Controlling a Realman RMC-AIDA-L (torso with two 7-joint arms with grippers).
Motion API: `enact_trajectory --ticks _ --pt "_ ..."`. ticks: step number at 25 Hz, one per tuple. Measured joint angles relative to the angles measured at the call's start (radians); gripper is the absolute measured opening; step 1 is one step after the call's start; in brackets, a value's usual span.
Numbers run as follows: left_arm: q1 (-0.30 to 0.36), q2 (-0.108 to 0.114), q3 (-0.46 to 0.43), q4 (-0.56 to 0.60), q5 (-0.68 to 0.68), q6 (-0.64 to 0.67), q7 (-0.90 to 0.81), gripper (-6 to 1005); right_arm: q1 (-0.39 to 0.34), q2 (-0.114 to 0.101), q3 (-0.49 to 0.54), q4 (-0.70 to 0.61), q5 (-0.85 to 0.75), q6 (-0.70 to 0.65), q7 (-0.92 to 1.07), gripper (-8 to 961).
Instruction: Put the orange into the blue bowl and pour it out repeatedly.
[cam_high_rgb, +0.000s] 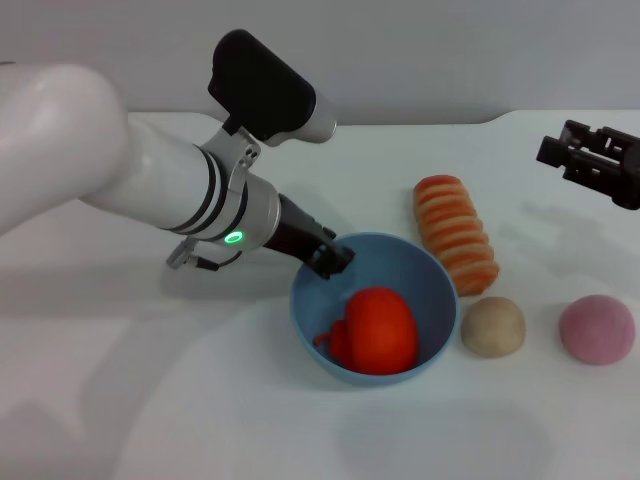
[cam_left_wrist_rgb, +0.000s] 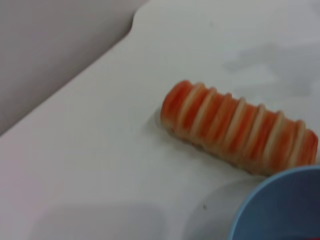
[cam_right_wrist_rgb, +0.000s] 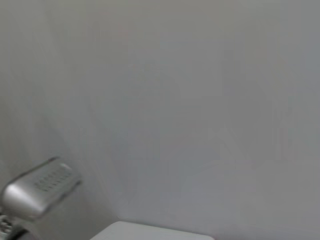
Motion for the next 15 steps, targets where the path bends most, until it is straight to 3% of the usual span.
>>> enact_trajectory --ticks 5,7,11,12,13,15 --pt "0.047 0.002 -0.016 0.1 0.001 -0.041 0.003 328 -0.006 0.0 0.015 0.01 0.001 0.014 -0.015 586" --pt "0.093 0.002 -0.022 0.164 0.002 -0.127 0.01 411 -0.009 0.005 0.034 0.015 0.011 0.016 -0.069 586" --pt "0.187 -0.001 0.003 0.193 -0.012 -0.407 0.007 557 -0.015 0.011 0.046 0.105 0.087 0.023 -0.249 586" --pt "0.187 -0.001 0.003 0.193 -0.012 -0.407 0.007 578 -0.015 0.01 0.046 0.154 0.127 0.03 -0.32 586" --pt "0.226 0.0 0.065 0.161 -0.016 -0.594 0.015 600 -0.014 0.01 0.046 0.188 0.156 0.041 -0.375 586" --pt "0.26 0.002 0.151 0.111 -0.015 -0.8 0.021 642 -0.014 0.01 0.046 0.254 0.217 0.075 -0.496 586"
